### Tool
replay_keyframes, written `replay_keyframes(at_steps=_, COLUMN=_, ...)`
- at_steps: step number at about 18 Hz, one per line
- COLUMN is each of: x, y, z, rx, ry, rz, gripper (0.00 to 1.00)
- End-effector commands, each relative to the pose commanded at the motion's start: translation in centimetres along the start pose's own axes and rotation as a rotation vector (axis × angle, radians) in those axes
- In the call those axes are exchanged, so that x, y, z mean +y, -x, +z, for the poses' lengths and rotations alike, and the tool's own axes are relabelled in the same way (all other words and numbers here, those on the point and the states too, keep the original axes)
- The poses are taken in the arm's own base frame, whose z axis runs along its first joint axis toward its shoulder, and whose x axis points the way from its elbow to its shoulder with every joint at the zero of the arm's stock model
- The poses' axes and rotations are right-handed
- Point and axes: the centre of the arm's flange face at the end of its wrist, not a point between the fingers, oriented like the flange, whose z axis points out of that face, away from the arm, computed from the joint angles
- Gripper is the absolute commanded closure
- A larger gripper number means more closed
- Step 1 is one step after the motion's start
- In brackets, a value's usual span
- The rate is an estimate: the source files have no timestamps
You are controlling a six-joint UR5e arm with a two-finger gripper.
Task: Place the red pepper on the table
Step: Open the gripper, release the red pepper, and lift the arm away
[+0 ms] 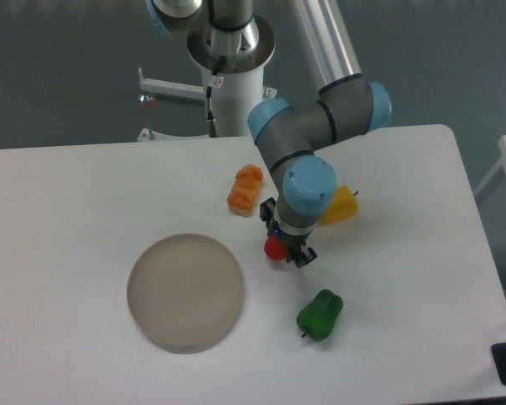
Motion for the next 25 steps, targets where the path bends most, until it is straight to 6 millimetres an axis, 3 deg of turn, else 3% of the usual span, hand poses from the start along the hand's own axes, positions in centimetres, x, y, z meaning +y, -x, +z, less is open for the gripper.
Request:
replay_keyframes(at_steps=5, x=0.4, y=0.2, z=-2.0, rx=-0.032, ry=-0.007, rz=0.001, gripper=0.0)
replay_keyframes(at_steps=7, x=2.0, y=1.2, z=-5.2, rx=-0.079, ry=-0.024, rz=-0.015, gripper=0.0)
replay_keyframes(at_steps=10, x=3.2, y=1.8, z=-7.7, rx=-0.12, ry=-0.032, rz=-0.032, gripper=0.0)
replay_keyframes(at_steps=18, x=10.5, y=2.3, z=-13.1, rx=-0.11, ry=-0.014, rz=0.089, gripper=0.0)
replay_keyframes(at_steps=21, x=13.1, y=2.6, z=-14.0, rx=-0.096, ry=-0.013, rz=0.126, gripper=0.0)
replay_keyframes(at_steps=25, x=12.7, y=2.2, z=-13.9, rx=-0.094, ry=-0.011, rz=0.132, gripper=0.0)
